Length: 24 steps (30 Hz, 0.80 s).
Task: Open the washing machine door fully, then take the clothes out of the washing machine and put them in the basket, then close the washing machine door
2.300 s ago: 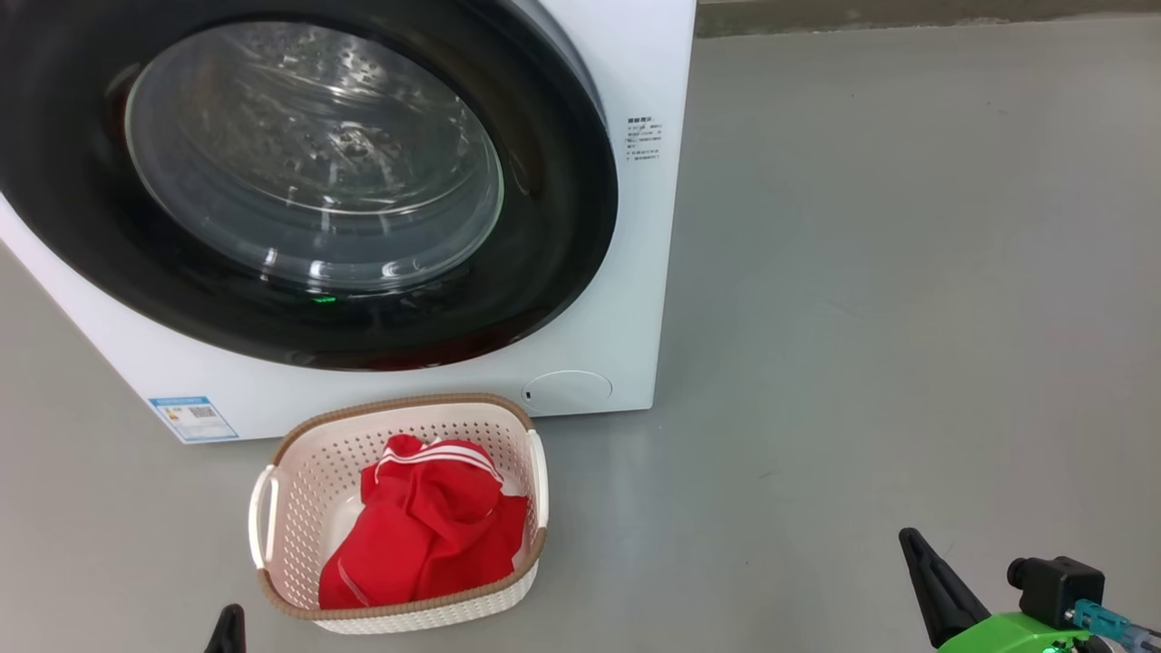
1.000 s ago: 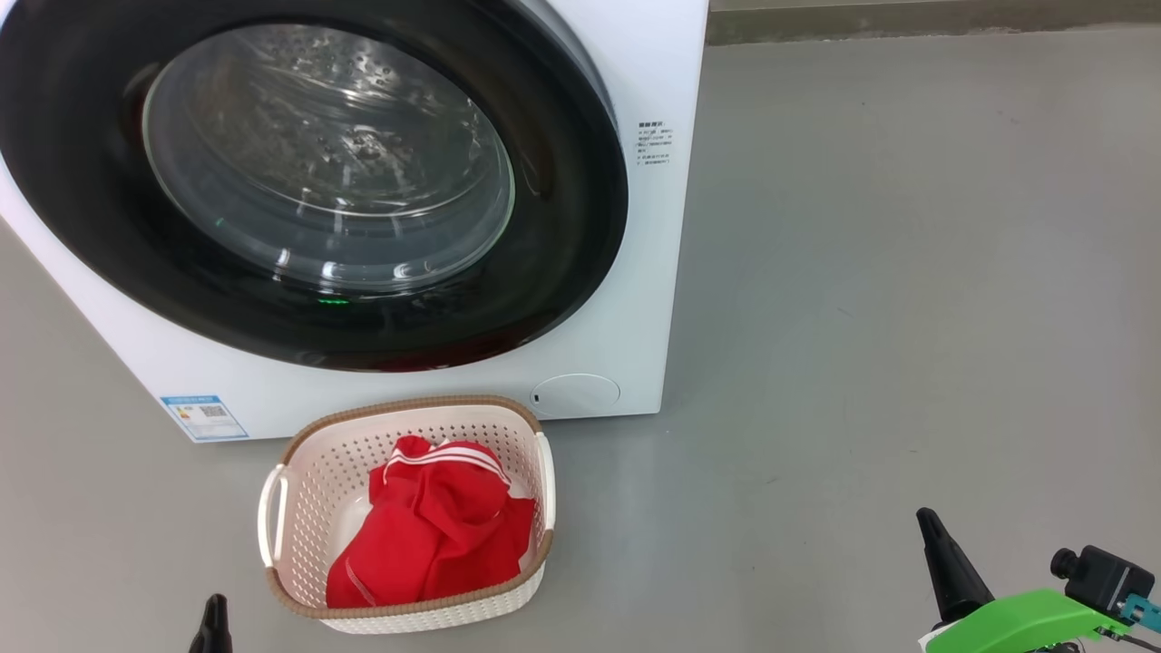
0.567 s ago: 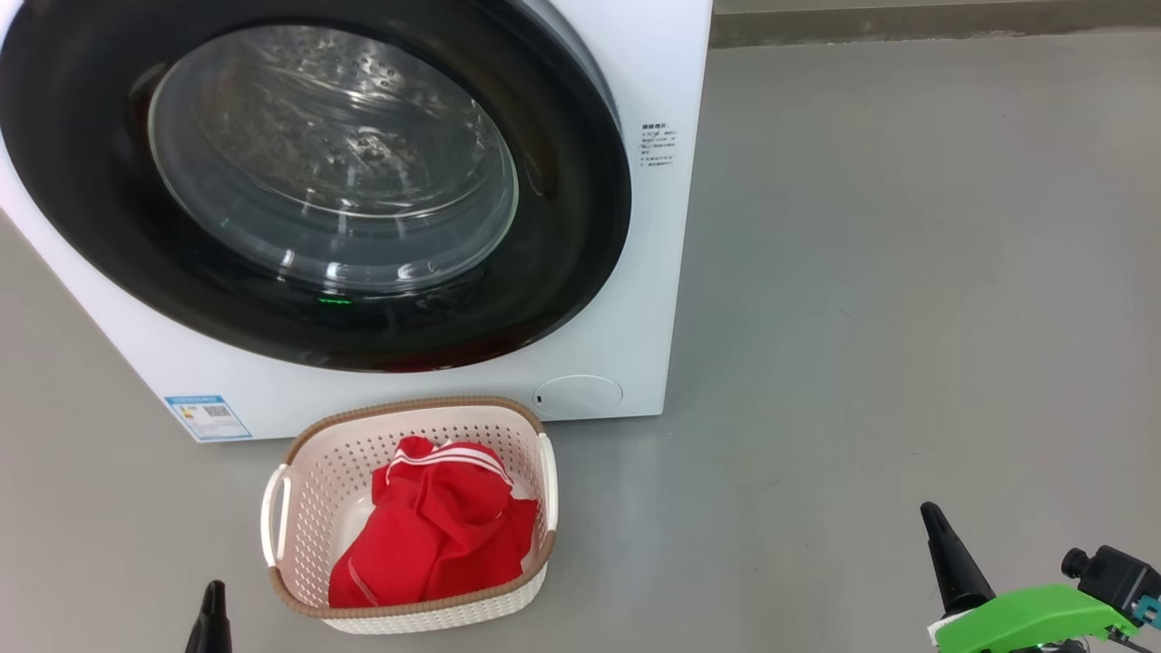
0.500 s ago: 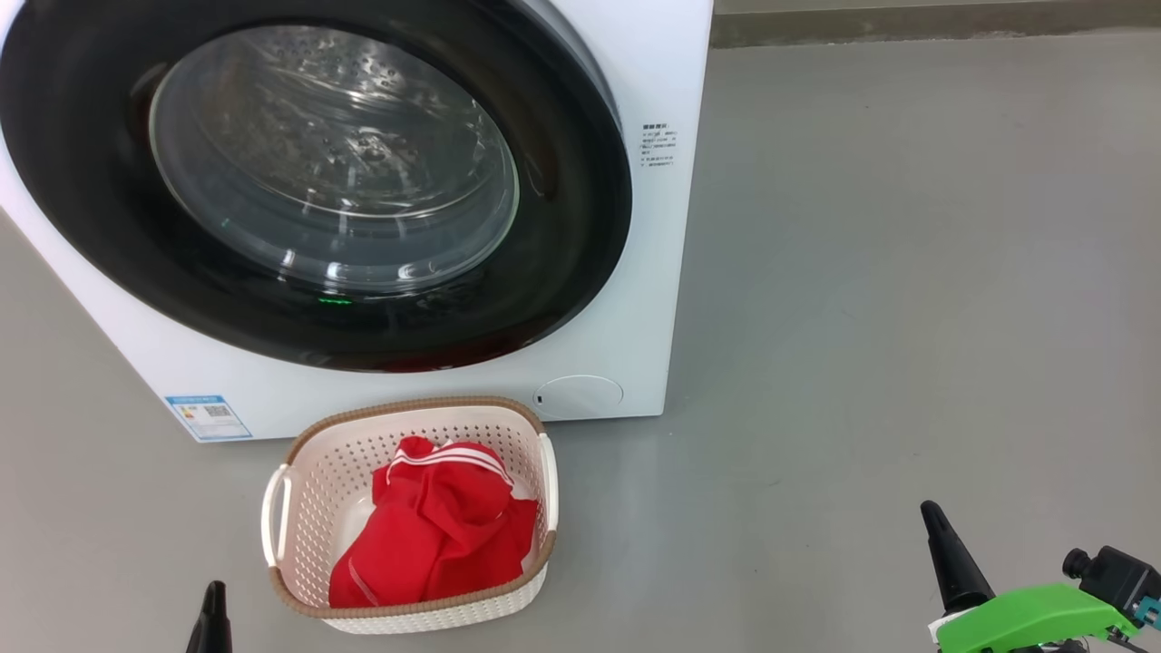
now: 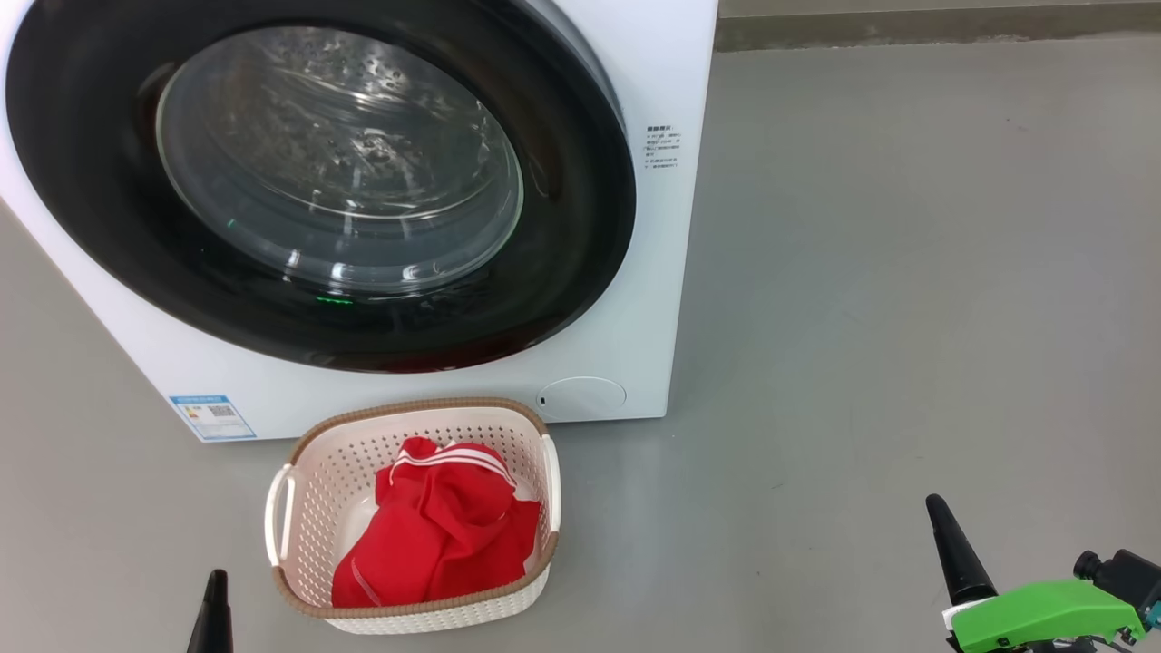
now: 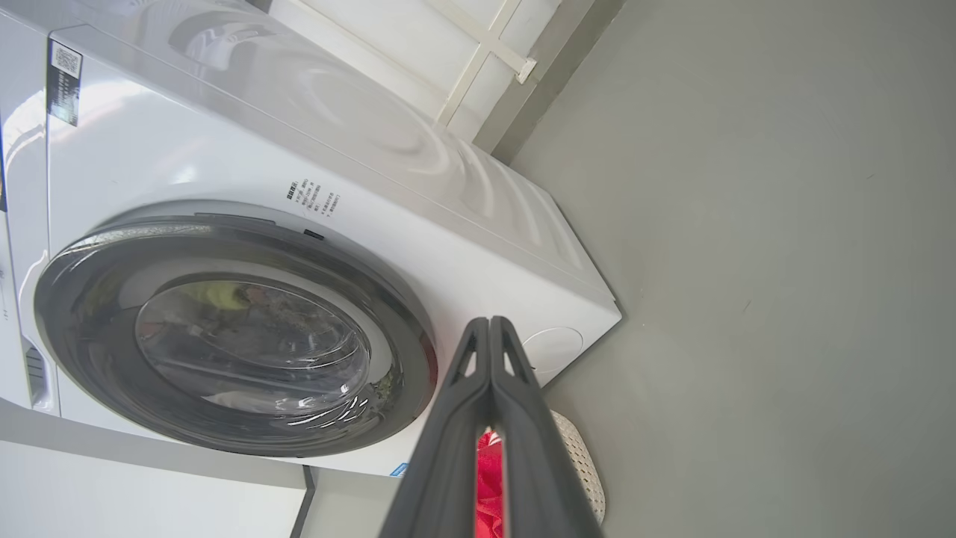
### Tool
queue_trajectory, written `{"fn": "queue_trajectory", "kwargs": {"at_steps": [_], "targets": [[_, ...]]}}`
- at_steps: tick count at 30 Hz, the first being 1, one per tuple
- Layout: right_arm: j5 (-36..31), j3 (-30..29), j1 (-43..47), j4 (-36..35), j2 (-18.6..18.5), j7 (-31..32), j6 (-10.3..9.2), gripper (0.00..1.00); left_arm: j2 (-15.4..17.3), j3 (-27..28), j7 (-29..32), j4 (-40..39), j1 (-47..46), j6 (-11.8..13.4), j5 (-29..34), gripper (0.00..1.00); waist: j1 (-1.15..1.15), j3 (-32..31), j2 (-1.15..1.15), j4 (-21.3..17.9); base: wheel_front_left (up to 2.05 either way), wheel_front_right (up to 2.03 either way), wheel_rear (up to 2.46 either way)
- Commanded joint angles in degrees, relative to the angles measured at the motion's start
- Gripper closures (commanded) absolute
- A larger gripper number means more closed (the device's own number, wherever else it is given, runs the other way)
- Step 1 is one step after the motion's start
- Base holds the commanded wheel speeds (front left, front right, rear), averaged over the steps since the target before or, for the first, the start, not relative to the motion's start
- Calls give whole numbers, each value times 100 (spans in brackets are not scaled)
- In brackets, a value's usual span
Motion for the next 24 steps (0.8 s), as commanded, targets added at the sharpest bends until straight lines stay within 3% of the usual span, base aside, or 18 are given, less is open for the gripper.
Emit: {"fn": "queue_trajectory", "kwargs": {"at_steps": [1,24], "targets": [[172,-1,-175,-196,-7,55,-4,100,74,155,56,-167,-265,-11,-197,100,0,-3,0,5,0,0,0],[1306,-236,-192,-413,171,428,-6,100,5,258,418,-239,-440,-15,-1470,100,0,-37,0,53,0,0,0]]}}
